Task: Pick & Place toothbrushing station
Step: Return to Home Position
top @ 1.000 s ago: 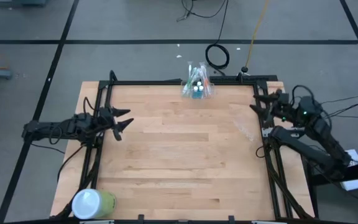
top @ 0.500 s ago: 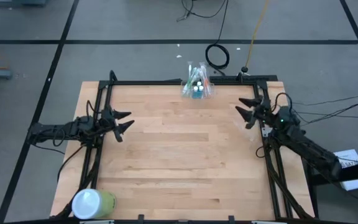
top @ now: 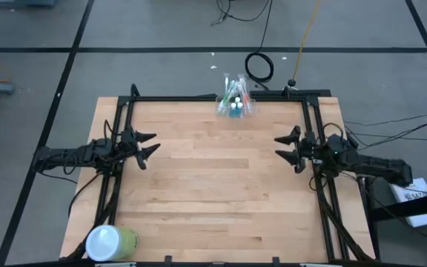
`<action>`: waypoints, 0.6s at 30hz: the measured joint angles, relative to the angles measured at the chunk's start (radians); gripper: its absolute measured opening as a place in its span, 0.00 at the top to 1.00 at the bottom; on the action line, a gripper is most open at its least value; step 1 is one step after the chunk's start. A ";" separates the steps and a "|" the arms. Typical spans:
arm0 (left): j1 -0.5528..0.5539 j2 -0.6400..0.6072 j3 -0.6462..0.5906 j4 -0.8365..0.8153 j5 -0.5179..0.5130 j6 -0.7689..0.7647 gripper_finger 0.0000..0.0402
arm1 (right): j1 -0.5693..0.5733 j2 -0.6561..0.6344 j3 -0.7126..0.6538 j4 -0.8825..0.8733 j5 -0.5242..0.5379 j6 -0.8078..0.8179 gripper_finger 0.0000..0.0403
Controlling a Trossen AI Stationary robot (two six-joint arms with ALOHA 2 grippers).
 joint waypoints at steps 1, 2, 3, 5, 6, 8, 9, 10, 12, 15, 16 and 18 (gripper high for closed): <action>0.000 0.000 0.000 0.000 0.000 0.001 0.42 | 0.030 0.000 0.000 -0.031 0.088 -0.029 0.39; 0.000 0.000 0.000 0.001 0.000 0.001 0.42 | 0.057 0.001 0.000 -0.078 0.183 -0.059 0.38; 0.000 0.000 0.000 0.001 0.000 0.001 0.42 | 0.081 0.002 -0.003 -0.120 0.274 -0.078 0.38; 0.000 0.000 0.000 0.001 0.000 0.000 0.42 | 0.117 0.002 -0.008 -0.157 0.418 -0.091 0.38; 0.000 0.000 0.000 0.001 0.000 0.001 0.42 | 0.131 0.001 -0.008 -0.161 0.463 -0.096 0.38; 0.000 0.000 0.000 -0.002 0.000 0.003 0.42 | 0.154 0.001 -0.008 -0.150 0.479 -0.115 0.38; 0.000 0.000 0.000 -0.008 0.000 0.004 0.42 | 0.165 0.001 -0.008 -0.141 0.462 -0.133 0.39; 0.000 0.000 0.000 -0.013 0.000 0.007 0.42 | 0.173 0.001 -0.008 -0.132 0.436 -0.150 0.39; 0.000 0.000 0.000 -0.024 0.000 0.011 0.42 | 0.186 0.001 -0.008 -0.129 0.395 -0.172 0.38; 0.000 0.000 0.000 -0.026 0.000 0.011 0.42 | 0.196 0.002 -0.008 -0.153 0.389 -0.180 0.38; 0.000 0.000 0.000 -0.027 0.001 0.011 0.42 | 0.198 0.002 -0.008 -0.155 0.391 -0.179 0.38; 0.000 0.000 0.000 -0.028 0.001 0.014 0.42 | 0.199 0.001 -0.008 -0.153 0.396 -0.176 0.38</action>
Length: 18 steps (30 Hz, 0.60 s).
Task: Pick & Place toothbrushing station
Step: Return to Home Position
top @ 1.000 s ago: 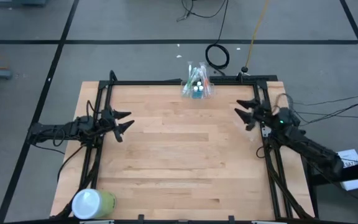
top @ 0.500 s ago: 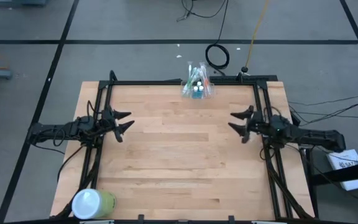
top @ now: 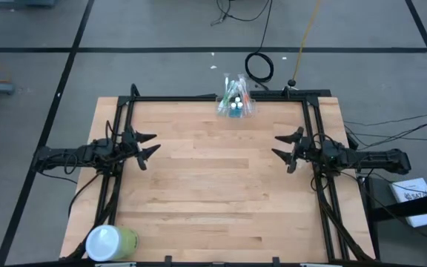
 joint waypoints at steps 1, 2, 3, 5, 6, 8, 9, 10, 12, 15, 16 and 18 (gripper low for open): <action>0.000 0.000 0.000 -0.002 0.000 0.010 0.42 | 0.000 0.000 0.000 0.000 0.000 0.001 0.38; 0.000 0.000 0.000 -0.002 0.000 0.017 0.42 | 0.000 0.000 0.000 0.000 0.000 0.000 0.38; 0.000 0.000 0.000 -0.002 0.000 0.022 0.42 | 0.000 0.000 0.000 0.000 0.000 -0.002 0.38; 0.000 0.000 0.000 -0.002 0.000 0.024 0.42 | 0.000 0.000 0.000 0.002 0.001 -0.001 0.38; 0.000 0.000 0.000 -0.002 0.000 0.025 0.42 | 0.000 0.000 0.000 0.003 0.001 0.002 0.38; 0.000 0.000 0.000 -0.002 0.000 0.043 0.42 | 0.000 0.000 0.000 0.003 0.002 0.004 0.38; 0.000 0.000 0.000 -0.002 0.000 0.048 0.42 | 0.000 0.000 -0.001 0.003 0.002 0.000 0.38; 0.000 0.000 0.000 -0.002 0.000 0.051 0.42 | 0.000 0.000 -0.001 0.003 0.002 -0.003 0.38; 0.000 0.000 0.000 -0.002 0.000 0.050 0.42 | 0.000 0.000 -0.001 0.004 0.002 -0.001 0.38; 0.000 0.000 0.000 -0.001 0.000 0.043 0.42 | 0.000 0.000 -0.001 0.004 0.002 -0.001 0.38; 0.000 0.000 0.000 -0.001 0.000 0.043 0.42 | 0.000 0.000 -0.001 0.004 0.002 -0.001 0.38; 0.000 0.000 0.000 -0.001 0.000 0.043 0.42 | 0.000 0.000 -0.001 0.004 0.002 -0.001 0.38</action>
